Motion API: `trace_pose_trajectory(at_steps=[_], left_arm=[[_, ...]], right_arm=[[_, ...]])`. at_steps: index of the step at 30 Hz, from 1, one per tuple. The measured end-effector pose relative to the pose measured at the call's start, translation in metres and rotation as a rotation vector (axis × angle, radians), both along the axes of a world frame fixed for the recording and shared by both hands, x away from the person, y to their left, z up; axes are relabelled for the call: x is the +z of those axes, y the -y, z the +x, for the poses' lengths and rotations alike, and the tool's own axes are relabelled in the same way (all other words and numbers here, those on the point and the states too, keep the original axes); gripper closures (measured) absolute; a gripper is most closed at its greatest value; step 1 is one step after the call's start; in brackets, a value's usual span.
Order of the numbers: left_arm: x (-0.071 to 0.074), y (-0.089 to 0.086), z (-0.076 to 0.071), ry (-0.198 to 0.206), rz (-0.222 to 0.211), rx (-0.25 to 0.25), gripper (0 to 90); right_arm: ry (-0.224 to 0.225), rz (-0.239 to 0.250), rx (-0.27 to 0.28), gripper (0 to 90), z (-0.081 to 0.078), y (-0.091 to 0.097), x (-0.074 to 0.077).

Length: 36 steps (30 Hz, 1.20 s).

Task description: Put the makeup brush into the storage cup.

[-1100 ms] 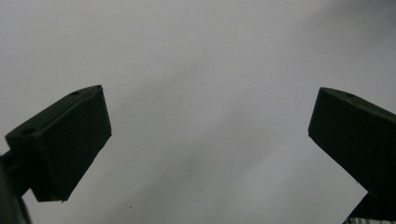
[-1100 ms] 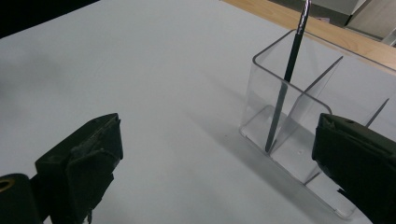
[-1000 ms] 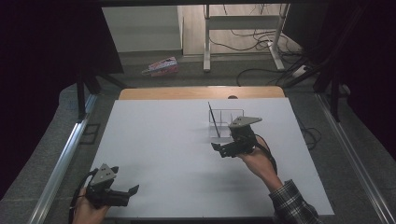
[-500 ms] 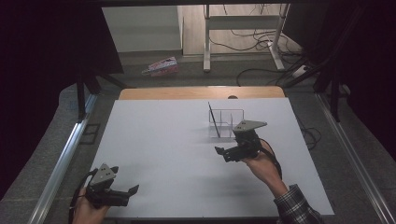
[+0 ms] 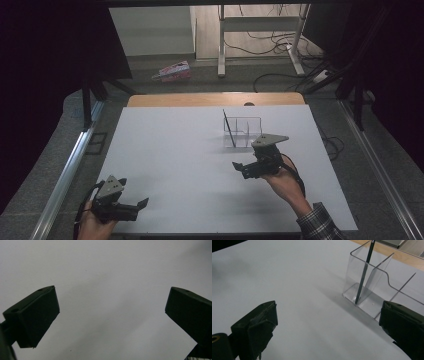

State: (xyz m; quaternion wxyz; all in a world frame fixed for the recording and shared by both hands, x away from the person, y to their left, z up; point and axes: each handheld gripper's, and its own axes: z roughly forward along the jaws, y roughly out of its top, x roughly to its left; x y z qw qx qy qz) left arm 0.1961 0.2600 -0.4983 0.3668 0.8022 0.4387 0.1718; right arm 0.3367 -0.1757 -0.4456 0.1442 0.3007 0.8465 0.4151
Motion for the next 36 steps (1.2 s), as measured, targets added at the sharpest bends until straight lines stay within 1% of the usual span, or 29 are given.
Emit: trace_pose_trajectory(at_steps=[11, 23, 36], left_arm=[[0.000, 0.000, 0.000, 0.000, 0.000, 0.002, 0.0], [0.000, 0.000, 0.000, -0.002, 0.002, 0.004, 0.0], [0.000, 0.000, 0.000, -0.001, 0.001, 0.005, 0.0]], right_arm=[[-0.011, -0.003, -0.002, 1.6, -0.007, 0.007, -0.004], [-0.011, -0.024, -0.011, 1.6, -0.016, 0.017, -0.008], [-0.012, -0.020, -0.021, 1.4, -0.025, 0.030, -0.008]])
